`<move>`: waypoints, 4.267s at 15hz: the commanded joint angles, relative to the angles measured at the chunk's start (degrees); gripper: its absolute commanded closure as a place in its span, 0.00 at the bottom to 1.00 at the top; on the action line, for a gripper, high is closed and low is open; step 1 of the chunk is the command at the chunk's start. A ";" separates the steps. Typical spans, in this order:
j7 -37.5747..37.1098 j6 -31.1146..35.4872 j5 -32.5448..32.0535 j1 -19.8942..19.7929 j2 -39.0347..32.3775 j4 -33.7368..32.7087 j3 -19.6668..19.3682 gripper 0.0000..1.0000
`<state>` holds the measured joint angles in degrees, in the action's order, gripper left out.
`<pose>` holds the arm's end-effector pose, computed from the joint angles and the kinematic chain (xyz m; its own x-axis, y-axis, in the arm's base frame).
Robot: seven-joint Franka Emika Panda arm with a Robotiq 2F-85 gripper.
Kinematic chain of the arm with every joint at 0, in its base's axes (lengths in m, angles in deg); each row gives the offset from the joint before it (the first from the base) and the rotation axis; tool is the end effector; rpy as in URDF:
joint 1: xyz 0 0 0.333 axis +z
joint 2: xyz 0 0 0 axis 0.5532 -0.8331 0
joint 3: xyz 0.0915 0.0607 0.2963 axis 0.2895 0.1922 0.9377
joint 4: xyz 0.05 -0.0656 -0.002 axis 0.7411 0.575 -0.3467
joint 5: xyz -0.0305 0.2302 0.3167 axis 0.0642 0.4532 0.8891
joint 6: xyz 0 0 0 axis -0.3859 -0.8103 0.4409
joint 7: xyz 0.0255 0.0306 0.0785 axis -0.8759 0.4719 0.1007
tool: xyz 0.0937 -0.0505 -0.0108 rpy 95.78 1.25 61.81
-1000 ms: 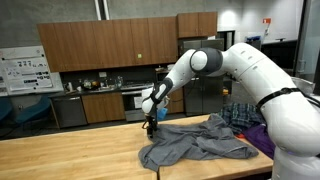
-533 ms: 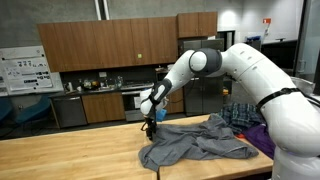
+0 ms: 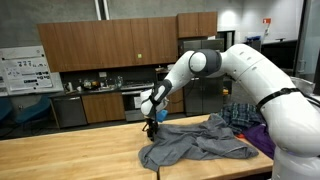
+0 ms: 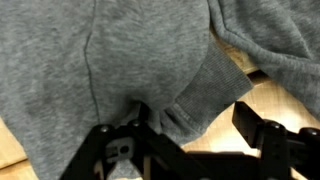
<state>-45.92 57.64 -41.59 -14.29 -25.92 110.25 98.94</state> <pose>0.6011 0.3482 0.1696 0.5159 0.8557 -0.0405 0.8567 -0.5151 0.0280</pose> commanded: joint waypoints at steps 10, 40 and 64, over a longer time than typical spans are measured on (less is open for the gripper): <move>-1.14 -2.85 0.40 0.46 -0.91 -2.82 -0.46 0.98; 7.12 9.02 3.66 -0.97 0.78 -14.73 9.88 0.51; 35.46 -17.34 6.20 0.49 0.34 -11.49 10.89 0.00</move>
<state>-15.79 40.39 -36.29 -14.03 -25.99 98.09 110.49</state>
